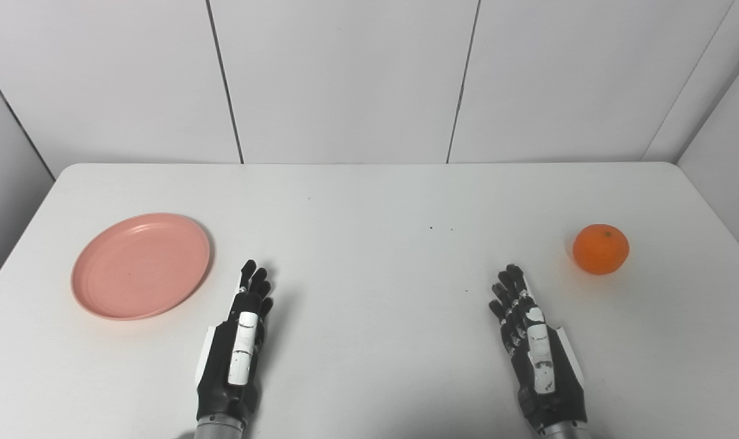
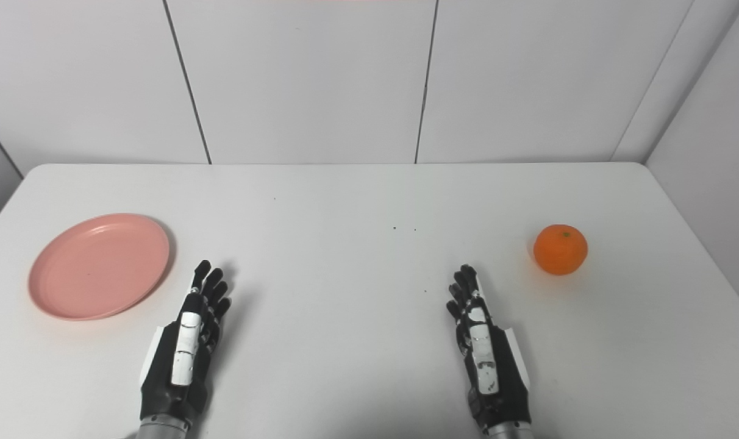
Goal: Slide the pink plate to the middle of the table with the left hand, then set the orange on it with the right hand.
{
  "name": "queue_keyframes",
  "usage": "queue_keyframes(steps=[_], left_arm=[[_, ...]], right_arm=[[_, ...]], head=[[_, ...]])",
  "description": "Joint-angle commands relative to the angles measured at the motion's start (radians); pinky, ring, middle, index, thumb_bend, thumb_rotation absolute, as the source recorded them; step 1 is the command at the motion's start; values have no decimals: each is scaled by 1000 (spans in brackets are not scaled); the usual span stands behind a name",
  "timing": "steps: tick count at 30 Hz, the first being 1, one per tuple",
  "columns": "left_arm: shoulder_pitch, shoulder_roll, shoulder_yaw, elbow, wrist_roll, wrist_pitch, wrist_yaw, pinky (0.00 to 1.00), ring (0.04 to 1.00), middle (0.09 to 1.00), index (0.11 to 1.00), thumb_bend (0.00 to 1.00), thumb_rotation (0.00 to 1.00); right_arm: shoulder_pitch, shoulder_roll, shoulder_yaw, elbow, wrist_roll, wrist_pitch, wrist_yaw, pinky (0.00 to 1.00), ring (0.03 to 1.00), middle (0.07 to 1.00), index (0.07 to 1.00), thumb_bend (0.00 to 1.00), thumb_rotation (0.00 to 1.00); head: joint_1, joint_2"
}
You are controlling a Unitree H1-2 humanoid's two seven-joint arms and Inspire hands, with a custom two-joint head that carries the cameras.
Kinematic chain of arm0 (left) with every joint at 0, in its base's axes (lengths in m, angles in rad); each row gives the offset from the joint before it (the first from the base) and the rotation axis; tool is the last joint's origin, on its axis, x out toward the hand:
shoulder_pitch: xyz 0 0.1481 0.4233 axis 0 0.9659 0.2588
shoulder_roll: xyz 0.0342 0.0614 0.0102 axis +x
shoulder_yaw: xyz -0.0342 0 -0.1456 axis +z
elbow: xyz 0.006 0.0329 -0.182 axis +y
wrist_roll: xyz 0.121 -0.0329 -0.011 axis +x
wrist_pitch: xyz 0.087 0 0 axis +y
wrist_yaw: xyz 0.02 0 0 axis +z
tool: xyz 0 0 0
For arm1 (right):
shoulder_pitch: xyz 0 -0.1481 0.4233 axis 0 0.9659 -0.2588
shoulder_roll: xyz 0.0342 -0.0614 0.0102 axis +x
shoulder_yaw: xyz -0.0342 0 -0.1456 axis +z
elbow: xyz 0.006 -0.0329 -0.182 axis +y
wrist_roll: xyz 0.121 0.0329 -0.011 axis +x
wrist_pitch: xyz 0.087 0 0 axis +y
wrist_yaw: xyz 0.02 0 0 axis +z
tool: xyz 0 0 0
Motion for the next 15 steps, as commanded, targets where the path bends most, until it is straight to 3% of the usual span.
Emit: queue_keyframes(steps=[1,15], left_arm=[[168,0,0,-46,14,-29,1,1000,1000,1000,1000,779,919],[166,-3,4,-36,8,-53,-1,1000,1000,1000,1000,786,907]], right_arm=[[21,-23,-8,28,16,16,5,1000,1000,1000,1000,850,996],[24,-12,-13,46,-11,-62,-13,1000,998,992,999,851,953]], head=[[1,1],[2,2]])
